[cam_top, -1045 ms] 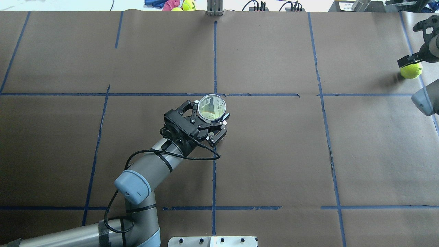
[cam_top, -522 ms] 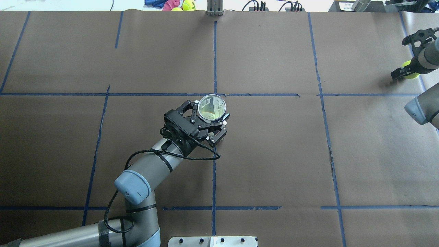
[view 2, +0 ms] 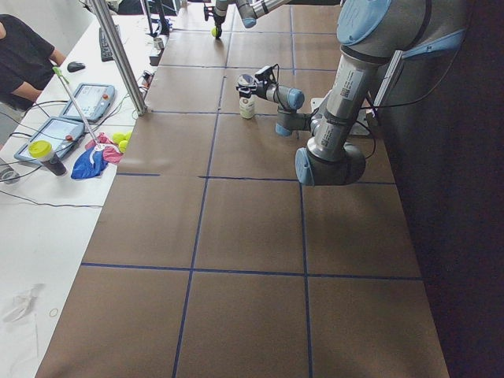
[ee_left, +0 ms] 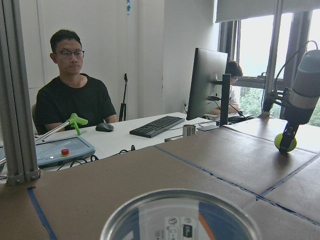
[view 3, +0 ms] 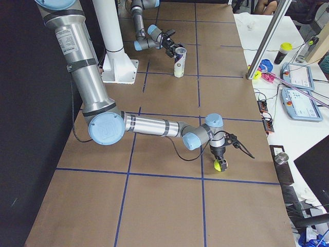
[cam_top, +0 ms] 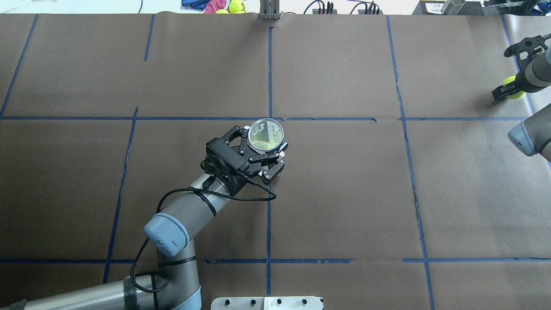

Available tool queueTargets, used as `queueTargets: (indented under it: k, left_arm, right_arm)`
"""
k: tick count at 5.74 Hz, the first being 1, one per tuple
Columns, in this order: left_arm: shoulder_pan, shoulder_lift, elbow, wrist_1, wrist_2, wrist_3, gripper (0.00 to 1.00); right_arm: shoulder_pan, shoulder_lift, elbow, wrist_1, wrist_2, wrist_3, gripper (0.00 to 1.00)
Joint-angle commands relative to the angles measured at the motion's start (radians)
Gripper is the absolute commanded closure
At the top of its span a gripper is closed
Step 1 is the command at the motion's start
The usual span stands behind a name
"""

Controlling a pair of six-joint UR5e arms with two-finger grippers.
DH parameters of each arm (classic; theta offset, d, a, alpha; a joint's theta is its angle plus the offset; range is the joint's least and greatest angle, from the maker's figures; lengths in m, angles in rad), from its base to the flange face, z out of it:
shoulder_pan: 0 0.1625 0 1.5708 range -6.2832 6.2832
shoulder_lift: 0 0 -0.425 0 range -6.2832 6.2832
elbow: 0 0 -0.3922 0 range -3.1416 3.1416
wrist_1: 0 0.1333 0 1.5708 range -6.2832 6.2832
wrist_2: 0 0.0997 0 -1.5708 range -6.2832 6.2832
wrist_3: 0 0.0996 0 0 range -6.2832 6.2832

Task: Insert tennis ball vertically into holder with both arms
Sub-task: 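Grasp the second tennis ball with the right gripper and lift it, then carry the second ball with the right gripper over the can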

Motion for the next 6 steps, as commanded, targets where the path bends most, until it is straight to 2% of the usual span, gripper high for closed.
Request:
queueTargets:
  k: [1, 3, 4, 6]
  left_arm:
    - [0.000, 0.000, 0.000, 0.000, 0.000, 0.000, 0.14]
    - [0.000, 0.000, 0.000, 0.001, 0.000, 0.000, 0.14]
    - [0.001, -0.002, 0.000, 0.001, 0.000, 0.000, 0.14]
    - [0.002, 0.000, 0.000, 0.001, 0.000, 0.000, 0.14]
  right_arm:
    - [0.007, -0.049, 0.186, -0.007, 0.010, -0.001, 1.00]
    - [0.005, -0.090, 0.418, -0.078, 0.198, 0.079, 0.99]
    - [-0.039, -0.080, 0.540, -0.146, 0.260, 0.213, 0.99]
    - [-0.222, 0.032, 0.760, -0.288, 0.276, 0.622, 0.98]
